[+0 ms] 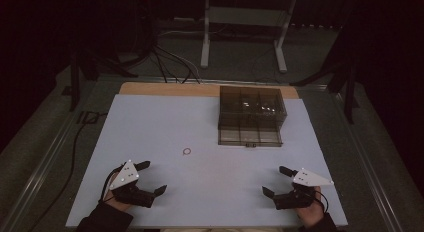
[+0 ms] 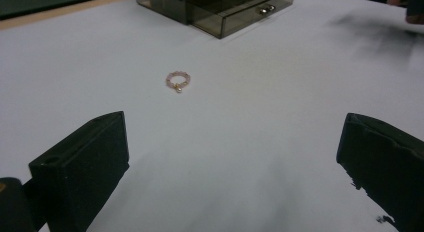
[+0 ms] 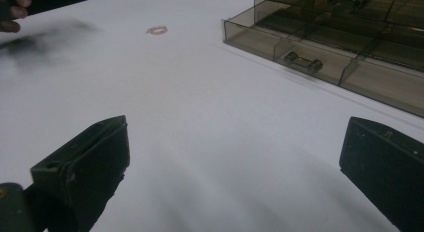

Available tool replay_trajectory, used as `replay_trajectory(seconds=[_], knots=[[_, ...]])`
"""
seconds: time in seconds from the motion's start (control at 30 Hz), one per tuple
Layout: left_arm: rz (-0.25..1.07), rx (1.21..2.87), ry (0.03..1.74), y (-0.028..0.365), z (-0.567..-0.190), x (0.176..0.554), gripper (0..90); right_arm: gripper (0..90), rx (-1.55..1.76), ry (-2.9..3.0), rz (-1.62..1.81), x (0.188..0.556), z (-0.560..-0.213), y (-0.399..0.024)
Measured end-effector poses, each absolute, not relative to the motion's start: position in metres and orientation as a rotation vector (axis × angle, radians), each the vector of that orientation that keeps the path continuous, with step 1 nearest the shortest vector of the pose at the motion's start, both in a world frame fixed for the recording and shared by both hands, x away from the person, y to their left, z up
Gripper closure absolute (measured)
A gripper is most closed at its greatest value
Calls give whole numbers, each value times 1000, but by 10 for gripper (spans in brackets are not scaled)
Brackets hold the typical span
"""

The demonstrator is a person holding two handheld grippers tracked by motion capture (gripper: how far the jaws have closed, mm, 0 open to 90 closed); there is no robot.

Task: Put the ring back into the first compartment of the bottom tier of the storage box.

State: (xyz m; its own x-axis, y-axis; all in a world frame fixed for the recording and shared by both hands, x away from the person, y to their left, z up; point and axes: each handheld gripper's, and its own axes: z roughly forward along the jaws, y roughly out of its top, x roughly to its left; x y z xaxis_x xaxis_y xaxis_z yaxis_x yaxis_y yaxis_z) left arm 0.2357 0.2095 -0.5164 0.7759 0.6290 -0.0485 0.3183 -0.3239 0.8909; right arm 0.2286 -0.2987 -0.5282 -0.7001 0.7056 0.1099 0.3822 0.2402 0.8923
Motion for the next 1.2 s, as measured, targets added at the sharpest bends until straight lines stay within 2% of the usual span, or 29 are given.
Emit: replay_trajectory(seconds=[0.6, 1.07, 1.2], knots=[[296, 2063, 660, 205, -516, 237, 14, 0, 1036, 2186, 1477, 229, -525, -303], [209, 2045, 558, 194, -498, 233, 14, 0, 1001, 2189, 1486, 226, -523, -300], [235, 2013, 522, 194, -494, 233, 14, 0, 1002, 2181, 1494, 225, -522, -301]])
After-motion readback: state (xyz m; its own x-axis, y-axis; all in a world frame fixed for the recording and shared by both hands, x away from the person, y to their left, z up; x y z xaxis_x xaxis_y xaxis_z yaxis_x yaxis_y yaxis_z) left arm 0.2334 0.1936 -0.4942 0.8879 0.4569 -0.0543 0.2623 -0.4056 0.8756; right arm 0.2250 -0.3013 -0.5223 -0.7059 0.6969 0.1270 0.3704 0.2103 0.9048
